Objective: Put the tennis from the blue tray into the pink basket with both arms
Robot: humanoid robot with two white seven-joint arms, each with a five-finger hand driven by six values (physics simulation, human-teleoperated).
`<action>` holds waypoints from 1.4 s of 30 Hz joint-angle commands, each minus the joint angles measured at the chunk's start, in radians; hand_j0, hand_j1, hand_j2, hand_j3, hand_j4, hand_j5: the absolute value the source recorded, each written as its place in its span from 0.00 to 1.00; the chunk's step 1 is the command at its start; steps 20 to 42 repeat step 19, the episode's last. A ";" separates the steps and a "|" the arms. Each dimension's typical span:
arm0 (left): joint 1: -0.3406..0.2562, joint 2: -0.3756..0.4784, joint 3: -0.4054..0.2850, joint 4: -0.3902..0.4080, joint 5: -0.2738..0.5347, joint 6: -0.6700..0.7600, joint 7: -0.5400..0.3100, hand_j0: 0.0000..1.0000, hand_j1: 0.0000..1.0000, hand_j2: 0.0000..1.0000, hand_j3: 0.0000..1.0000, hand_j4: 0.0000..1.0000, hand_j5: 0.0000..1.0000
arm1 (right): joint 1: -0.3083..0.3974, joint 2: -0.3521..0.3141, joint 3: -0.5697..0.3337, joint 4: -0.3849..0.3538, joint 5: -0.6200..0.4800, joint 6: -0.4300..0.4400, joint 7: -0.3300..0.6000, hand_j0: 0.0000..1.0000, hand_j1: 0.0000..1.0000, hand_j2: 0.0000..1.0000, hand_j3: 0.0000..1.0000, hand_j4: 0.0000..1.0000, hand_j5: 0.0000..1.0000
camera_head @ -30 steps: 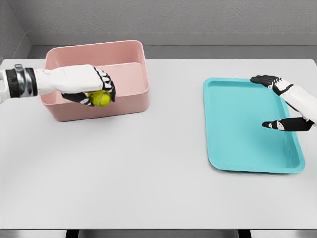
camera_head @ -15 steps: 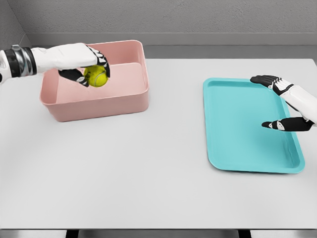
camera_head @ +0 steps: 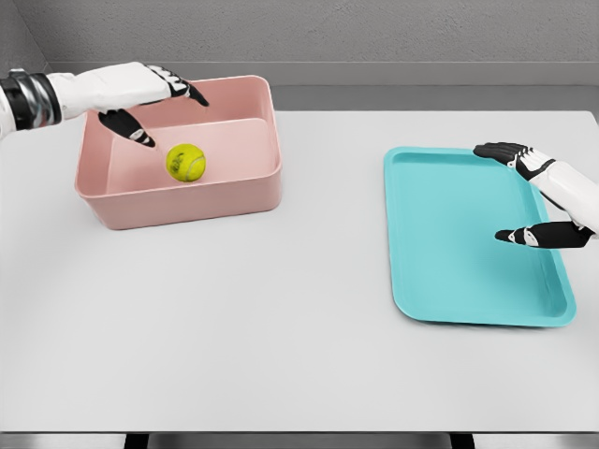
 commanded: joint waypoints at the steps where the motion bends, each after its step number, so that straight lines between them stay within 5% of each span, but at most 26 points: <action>1: 0.000 0.001 0.018 0.002 0.009 0.002 0.002 1.00 1.00 1.00 1.00 1.00 1.00 | 0.000 -0.001 0.000 0.011 -0.009 0.003 0.000 1.00 1.00 1.00 1.00 1.00 1.00; 17: 0.072 0.197 0.051 -0.049 0.070 0.002 0.004 1.00 1.00 1.00 1.00 1.00 1.00 | 0.000 0.001 0.000 0.015 -0.009 0.003 0.000 1.00 1.00 1.00 1.00 1.00 1.00; 42: 0.072 0.204 0.051 -0.049 0.078 0.002 0.005 1.00 1.00 1.00 1.00 1.00 1.00 | 0.000 0.001 0.001 0.015 -0.009 0.003 0.000 1.00 1.00 1.00 1.00 1.00 1.00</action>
